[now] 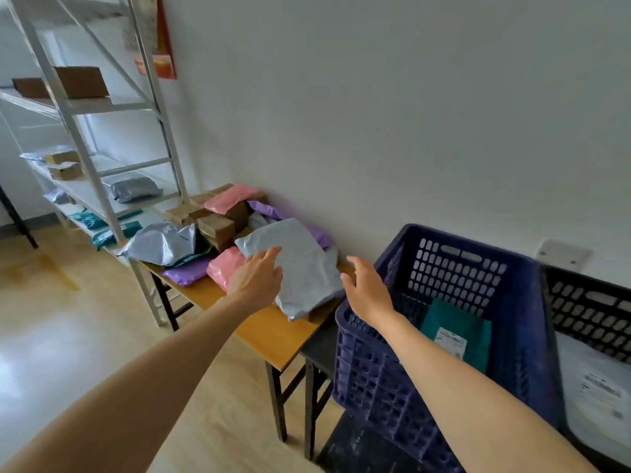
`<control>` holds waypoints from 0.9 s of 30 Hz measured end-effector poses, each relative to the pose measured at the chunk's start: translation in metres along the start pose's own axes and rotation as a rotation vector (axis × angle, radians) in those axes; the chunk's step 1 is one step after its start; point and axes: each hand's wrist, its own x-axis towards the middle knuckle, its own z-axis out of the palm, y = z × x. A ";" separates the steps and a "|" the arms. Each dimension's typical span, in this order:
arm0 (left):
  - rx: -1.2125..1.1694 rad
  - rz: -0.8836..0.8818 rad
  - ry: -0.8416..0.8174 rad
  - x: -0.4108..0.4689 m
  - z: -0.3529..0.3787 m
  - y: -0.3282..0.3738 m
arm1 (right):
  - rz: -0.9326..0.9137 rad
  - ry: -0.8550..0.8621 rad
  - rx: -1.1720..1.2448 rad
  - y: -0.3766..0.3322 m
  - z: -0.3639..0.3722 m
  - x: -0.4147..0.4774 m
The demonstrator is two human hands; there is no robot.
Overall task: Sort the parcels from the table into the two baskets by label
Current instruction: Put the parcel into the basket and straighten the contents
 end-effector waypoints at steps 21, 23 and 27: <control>-0.040 0.001 -0.210 0.127 0.050 -0.216 | 0.137 -0.071 -0.059 -0.054 0.201 0.127; -0.025 0.004 -0.225 0.144 0.063 -0.225 | 0.145 -0.078 -0.065 -0.046 0.213 0.142; 0.005 0.037 -0.290 0.178 0.086 -0.244 | 0.193 -0.122 -0.064 -0.030 0.241 0.171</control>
